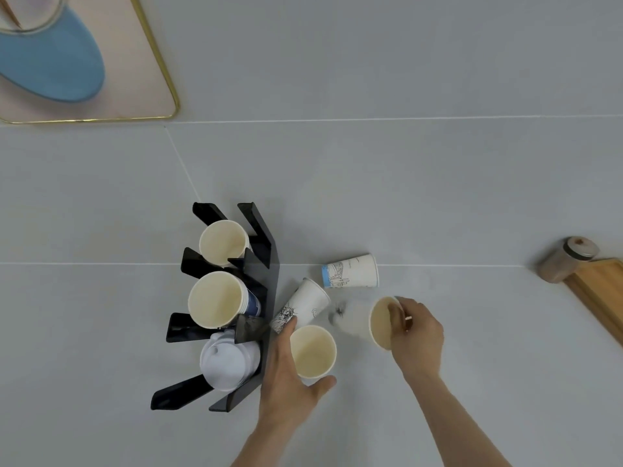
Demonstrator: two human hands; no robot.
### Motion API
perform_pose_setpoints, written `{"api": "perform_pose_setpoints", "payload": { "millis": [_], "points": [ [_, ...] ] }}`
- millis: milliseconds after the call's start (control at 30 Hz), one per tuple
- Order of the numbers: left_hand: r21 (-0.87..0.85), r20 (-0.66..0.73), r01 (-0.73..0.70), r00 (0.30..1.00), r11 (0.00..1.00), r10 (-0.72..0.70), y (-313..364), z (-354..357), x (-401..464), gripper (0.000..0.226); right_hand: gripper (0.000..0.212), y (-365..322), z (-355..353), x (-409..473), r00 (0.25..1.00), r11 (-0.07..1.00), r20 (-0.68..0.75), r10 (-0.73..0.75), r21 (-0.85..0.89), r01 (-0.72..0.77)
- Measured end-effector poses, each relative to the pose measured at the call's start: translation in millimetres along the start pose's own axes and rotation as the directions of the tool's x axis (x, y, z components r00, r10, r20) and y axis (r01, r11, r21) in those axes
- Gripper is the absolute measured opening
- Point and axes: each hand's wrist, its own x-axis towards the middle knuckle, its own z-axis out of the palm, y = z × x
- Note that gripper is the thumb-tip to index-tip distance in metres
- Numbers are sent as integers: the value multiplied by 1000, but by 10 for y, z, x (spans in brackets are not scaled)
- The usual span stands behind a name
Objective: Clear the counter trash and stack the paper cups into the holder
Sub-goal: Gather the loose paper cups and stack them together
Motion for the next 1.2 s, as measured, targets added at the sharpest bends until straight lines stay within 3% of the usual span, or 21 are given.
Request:
{"api": "perform_pose_setpoints", "payload": {
  "millis": [67,133,300,400,533,700,800,900,1000,1100,1200],
  "points": [
    [13,2,-22,1000,1000,22,19,17,25,115,20,-276,-111,0,992,961,106,67,261,-93],
    [24,-8,-21,1000,1000,21,13,37,45,115,24,-487,-212,-14,971,909,234,42,394,-134],
    [-16,-5,-9,1000,1000,9,3,36,69,117,28,-697,-224,-112,932,903,358,-50,414,-110],
    [-53,29,8,1000,999,-6,25,7,76,121,31,-682,-143,-144,916,946,390,-91,322,-43],
    [-87,86,-16,996,996,24,-25,15,51,129,35,-538,137,-291,880,984,448,-159,3,177],
    [-184,46,13,999,983,-5,-43,28,58,137,31,-298,401,-549,886,940,398,-238,-134,313],
    [-124,21,-27,999,992,29,-78,-9,44,122,29,-186,481,-586,881,928,402,-248,-162,335],
    [-48,2,-60,998,997,60,-141,-33,58,104,19,-258,558,-457,923,977,351,-160,-76,198],
    [-25,12,-64,998,998,64,-151,-24,26,100,20,-242,626,-191,946,997,313,80,-35,-73],
    [-30,11,-68,998,997,68,-154,-12,2,101,42,-228,768,16,833,977,511,210,-140,-160],
    [-38,18,-61,998,997,62,-154,-15,33,102,55,-335,954,187,726,948,626,286,-72,-311]
  ]
}}
